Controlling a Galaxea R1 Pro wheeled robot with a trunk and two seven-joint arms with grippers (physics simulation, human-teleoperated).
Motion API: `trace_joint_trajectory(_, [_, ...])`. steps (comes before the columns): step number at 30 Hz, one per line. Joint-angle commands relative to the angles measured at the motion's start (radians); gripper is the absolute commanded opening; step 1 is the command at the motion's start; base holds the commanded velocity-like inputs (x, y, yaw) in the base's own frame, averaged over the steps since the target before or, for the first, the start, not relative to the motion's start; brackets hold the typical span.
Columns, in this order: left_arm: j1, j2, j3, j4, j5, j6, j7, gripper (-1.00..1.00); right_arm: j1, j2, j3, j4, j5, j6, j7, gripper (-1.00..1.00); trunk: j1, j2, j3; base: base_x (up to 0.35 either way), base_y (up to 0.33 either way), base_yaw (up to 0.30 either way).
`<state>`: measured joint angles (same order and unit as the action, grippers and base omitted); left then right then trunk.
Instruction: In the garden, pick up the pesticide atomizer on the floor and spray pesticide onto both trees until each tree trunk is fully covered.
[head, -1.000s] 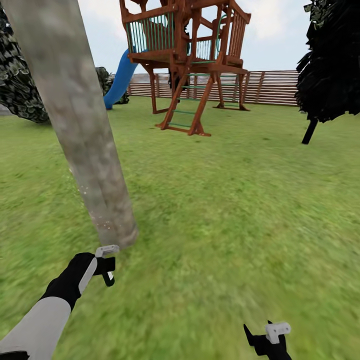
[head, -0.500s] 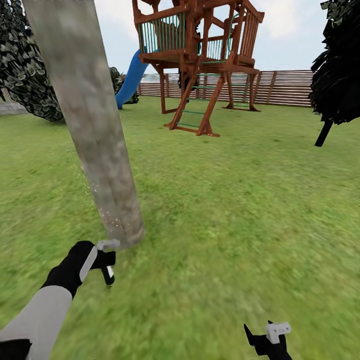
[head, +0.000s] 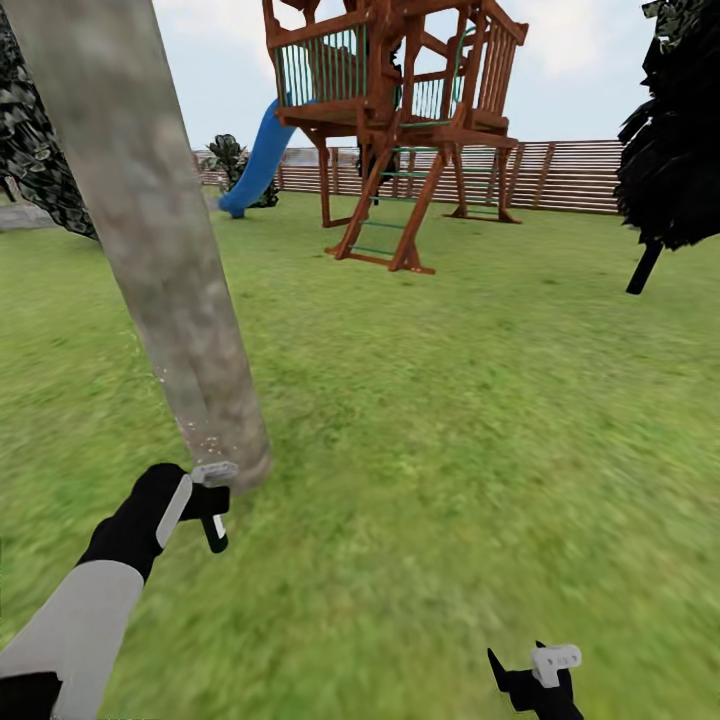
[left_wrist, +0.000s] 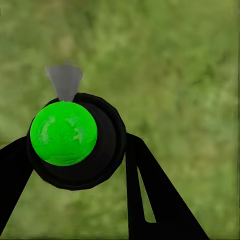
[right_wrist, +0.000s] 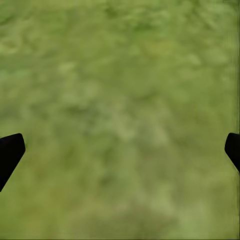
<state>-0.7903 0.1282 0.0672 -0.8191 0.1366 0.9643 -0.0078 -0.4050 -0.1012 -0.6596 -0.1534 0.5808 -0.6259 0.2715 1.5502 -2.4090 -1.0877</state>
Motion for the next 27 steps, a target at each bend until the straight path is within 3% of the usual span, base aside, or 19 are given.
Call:
trace_joint_trajectory(1, [-0.001,0.003,0.001,0.001,-0.001,0.005,0.000,-1.00,0.000,0.000,0.000,0.000,0.000,0.000,0.000,1.00,0.000,0.000,0.000,0.122,-0.263,0.232])
trace_joint_trajectory(16, [-0.003,0.004,0.004,0.000,0.000,0.007,0.001,-1.00,0.000,0.000,0.000,0.000,0.001,0.000,0.000,1.00,0.000,0.000,0.002,0.031,-0.271,0.276])
trace_joint_trajectory(24, [-0.091,0.001,0.000,0.001,-0.006,0.041,0.001,-1.00,0.000,0.000,0.000,0.000,0.001,0.000,0.000,1.00,0.000,0.000,0.004,0.080,-0.167,0.102])
trace_joint_trajectory(27, [-0.160,0.003,-0.003,0.016,-0.004,0.049,0.000,-1.00,0.000,0.000,0.000,0.000,0.002,0.000,0.000,1.00,0.000,0.000,0.004,0.001,-0.001,0.000])
